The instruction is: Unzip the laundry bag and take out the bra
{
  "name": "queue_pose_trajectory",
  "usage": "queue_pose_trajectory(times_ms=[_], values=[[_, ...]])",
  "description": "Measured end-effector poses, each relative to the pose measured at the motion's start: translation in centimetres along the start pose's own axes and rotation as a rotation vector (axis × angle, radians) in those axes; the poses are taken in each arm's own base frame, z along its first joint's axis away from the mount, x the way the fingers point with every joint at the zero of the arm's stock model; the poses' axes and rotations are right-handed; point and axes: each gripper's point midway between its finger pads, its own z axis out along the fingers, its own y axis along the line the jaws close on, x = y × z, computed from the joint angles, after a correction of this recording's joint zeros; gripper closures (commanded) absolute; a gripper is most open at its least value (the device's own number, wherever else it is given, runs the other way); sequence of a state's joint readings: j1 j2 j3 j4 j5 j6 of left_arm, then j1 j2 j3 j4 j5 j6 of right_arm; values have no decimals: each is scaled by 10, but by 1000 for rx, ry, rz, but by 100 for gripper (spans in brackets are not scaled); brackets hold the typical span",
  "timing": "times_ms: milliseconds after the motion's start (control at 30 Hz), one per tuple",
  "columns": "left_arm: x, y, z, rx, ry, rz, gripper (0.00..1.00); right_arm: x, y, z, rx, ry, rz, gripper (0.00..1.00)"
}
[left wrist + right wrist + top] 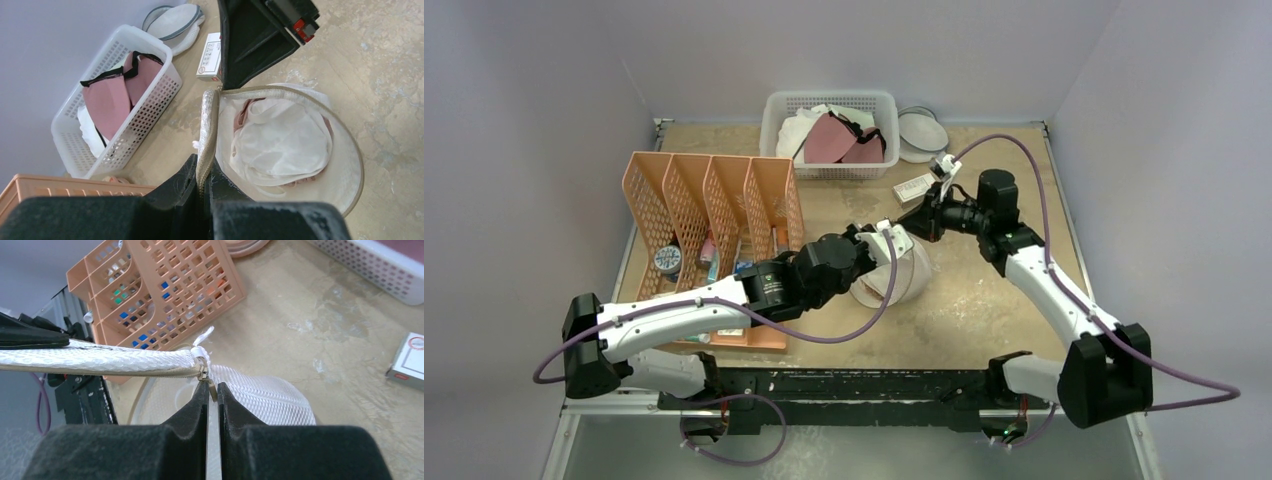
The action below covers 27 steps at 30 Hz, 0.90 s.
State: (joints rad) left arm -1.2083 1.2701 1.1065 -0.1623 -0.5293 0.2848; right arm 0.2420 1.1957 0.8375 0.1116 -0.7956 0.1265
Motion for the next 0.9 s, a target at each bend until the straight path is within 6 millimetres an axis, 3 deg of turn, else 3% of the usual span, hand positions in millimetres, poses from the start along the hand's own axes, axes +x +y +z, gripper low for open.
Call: queue_pose_trajectory(times_ms=[100, 267, 500, 633, 767, 900], values=[[1, -4, 0, 27, -3, 1, 100, 8, -1, 6, -35, 21, 12, 86], [-4, -9, -2, 64, -26, -11, 100, 2, -4, 8, -37, -1, -22, 82], [-17, 4, -6, 1, -68, -86, 100, 15, -29, 5, 115, 63, 77, 45], [-13, 14, 10, -96, -2, -134, 100, 11, -42, -13, 293, 89, 158, 20], [-5, 20, 32, -171, 71, -187, 100, 1, -42, -39, 428, 91, 201, 12], [8, 20, 40, -204, 131, -205, 100, 1, -34, -49, 457, 93, 247, 7]])
